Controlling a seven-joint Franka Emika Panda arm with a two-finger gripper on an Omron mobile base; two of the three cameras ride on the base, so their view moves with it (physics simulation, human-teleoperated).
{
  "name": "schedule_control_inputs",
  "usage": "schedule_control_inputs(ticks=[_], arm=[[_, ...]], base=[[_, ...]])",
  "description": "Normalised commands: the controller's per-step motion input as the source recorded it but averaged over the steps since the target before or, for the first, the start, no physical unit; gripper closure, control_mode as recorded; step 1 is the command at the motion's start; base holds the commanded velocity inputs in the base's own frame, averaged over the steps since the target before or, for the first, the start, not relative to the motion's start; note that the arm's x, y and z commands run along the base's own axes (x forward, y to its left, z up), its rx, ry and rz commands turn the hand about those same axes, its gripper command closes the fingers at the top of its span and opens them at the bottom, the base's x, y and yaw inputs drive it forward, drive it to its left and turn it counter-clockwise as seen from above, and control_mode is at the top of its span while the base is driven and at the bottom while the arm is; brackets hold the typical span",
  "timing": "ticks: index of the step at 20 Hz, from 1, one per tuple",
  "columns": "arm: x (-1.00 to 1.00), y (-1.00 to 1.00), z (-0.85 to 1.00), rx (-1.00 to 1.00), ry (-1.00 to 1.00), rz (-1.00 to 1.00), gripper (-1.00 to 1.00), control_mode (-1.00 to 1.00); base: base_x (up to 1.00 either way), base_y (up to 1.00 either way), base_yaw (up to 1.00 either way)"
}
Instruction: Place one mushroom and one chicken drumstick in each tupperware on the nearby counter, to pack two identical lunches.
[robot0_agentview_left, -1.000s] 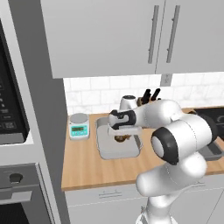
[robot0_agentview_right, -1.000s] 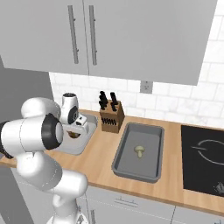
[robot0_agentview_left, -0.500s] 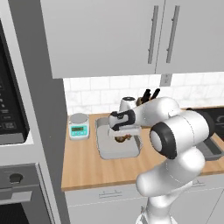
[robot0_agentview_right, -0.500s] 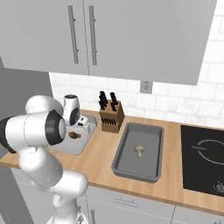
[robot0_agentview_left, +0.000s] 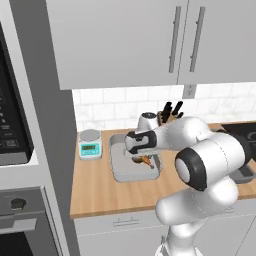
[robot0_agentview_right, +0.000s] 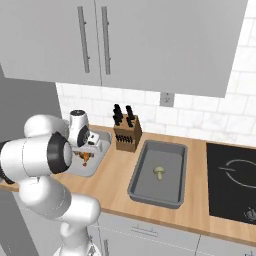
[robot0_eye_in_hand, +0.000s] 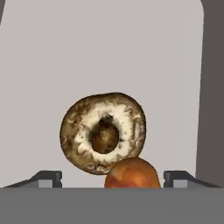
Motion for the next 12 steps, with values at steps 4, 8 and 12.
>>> schedule_control_inputs(ticks=[4,8,12], arm=[[-0.41,0.1,0.14,0.0,-0.16,0.03,-1.0,-1.0],[-0.67,0.08,0.44,0.0,-0.19,0.03,-1.0,-1.0],[-0.76,0.0,0.43,0.0,-0.18,0.03,-1.0,-1.0]], base=[[0.0,0.0,0.0],[0.0,0.0,0.0],[0.0,0.0,0.0]])
